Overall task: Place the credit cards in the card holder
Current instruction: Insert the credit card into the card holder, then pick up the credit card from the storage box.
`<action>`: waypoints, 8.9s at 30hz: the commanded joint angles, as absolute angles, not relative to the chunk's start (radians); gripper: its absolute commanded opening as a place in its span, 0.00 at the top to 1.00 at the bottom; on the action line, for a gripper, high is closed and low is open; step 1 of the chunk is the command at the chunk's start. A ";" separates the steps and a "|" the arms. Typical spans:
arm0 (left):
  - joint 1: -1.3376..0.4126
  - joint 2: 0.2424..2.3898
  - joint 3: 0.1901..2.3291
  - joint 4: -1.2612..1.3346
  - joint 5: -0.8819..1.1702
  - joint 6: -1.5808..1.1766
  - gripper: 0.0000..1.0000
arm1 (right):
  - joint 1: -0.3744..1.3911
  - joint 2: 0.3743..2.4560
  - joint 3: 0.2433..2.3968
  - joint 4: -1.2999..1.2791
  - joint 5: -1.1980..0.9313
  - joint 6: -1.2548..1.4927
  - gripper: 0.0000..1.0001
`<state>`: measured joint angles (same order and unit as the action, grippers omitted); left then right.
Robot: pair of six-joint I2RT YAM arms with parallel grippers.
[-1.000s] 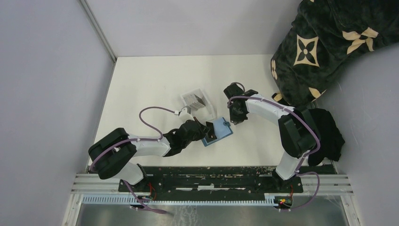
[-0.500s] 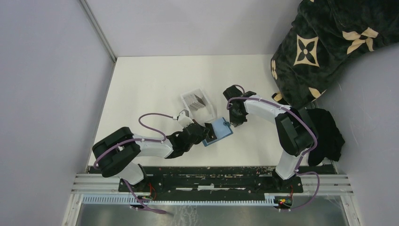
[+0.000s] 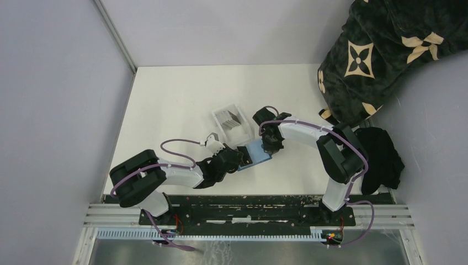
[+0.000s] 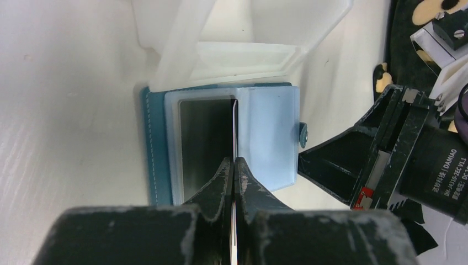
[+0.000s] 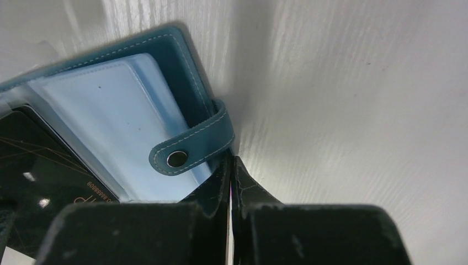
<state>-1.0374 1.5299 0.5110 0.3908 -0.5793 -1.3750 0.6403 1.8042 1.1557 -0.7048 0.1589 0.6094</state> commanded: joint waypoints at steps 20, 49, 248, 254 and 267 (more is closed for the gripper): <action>-1.041 1.530 0.438 0.646 -0.597 -1.285 0.97 | 0.713 1.826 1.171 -0.721 0.216 0.670 0.99; -1.031 1.608 0.462 0.662 -0.592 -1.263 0.97 | 0.712 1.836 1.173 -0.726 0.224 0.644 0.99; -0.977 1.190 0.548 -0.156 -0.666 -1.130 0.46 | 0.663 1.739 1.473 -0.788 0.211 0.502 0.40; -0.960 1.178 0.534 -0.169 -0.665 -1.145 0.44 | 0.680 1.764 1.543 -0.745 0.137 0.459 0.40; -0.720 1.225 0.577 -0.071 -0.473 -1.033 0.43 | 0.695 2.028 1.890 -0.746 -0.054 0.394 0.39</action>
<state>-0.7868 1.2064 0.5343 -0.1471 -0.5396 -1.0992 0.6876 1.9442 1.7653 -0.7544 0.0120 0.4229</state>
